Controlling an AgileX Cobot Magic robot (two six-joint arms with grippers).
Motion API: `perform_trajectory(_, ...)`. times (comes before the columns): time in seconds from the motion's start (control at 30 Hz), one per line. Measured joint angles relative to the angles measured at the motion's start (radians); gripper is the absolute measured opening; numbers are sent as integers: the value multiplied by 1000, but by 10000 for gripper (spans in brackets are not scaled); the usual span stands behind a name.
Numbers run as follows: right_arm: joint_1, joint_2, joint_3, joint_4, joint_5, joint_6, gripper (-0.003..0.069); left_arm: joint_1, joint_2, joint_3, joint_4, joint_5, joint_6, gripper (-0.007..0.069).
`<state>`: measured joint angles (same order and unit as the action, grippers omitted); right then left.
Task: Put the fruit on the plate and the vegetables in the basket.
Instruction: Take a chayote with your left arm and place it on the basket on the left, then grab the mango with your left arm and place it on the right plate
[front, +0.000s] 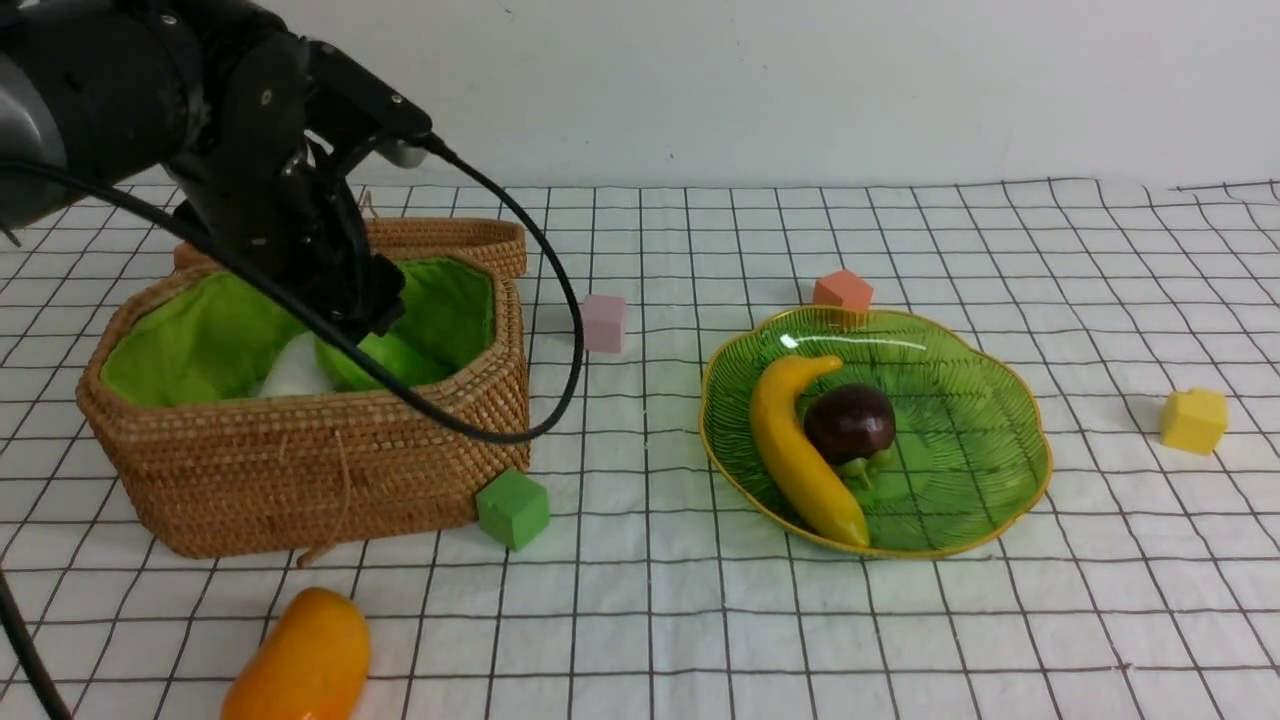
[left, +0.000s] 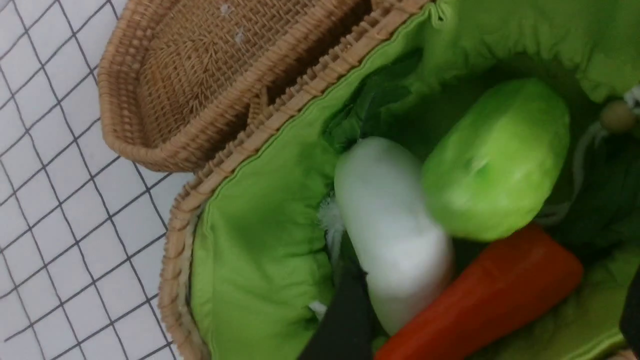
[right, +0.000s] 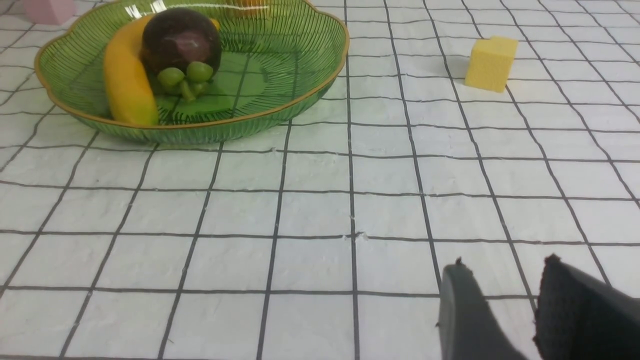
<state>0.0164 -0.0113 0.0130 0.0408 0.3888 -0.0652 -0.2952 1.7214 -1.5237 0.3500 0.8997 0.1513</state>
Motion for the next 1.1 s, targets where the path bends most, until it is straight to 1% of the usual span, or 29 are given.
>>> perform_trajectory(0.03,0,0,0,0,0,0,242,0,-6,2,0,0,-1,668)
perform_trajectory(0.13,0,0,0,0,0,0,242,0,-126,31,-15,46,-69,656)
perform_trajectory(0.23,0,0,0,0,0,0,242,0,-243,64,-62,192,-164,628)
perform_trajectory(0.27,0,0,0,0,0,0,242,0,-249,64,-62,202,-169,628)
perform_trajectory(0.3,0,0,0,0,0,0,242,1,-287,107,-98,263,-199,615)
perform_trajectory(0.37,0,0,0,0,0,0,242,1,-314,163,-139,294,-217,603)
perform_trajectory(0.43,0,0,0,0,0,0,242,1,-333,306,-221,264,-228,592)
perform_trajectory(0.47,0,0,0,0,0,0,242,1,-333,318,-226,264,-228,592)
perform_trajectory(0.5,0,0,0,0,0,0,242,1,-327,424,-274,193,-231,591)
perform_trajectory(0.57,0,0,0,0,0,0,242,1,-318,477,-294,150,-235,591)
perform_trajectory(0.63,0,0,0,0,0,0,242,1,-269,576,-318,46,-273,591)
perform_trajectory(0.73,0,0,0,0,0,0,242,1,-187,601,-318,-7,-326,591)
perform_trajectory(0.83,0,0,0,0,0,0,242,1,-120,602,-320,-31,-338,592)
perform_trajectory(0.93,0,0,0,0,0,0,242,1,-40,585,-364,-44,-332,592)
perform_trajectory(1.03,0,0,0,0,0,0,242,1,3,584,-393,-56,-307,556)
perform_trajectory(1.07,0,0,0,0,0,0,242,1,18,581,-407,-42,-285,523)
perform_trajectory(1.1,0,0,0,0,0,0,242,1,18,574,-416,-32,-264,519)
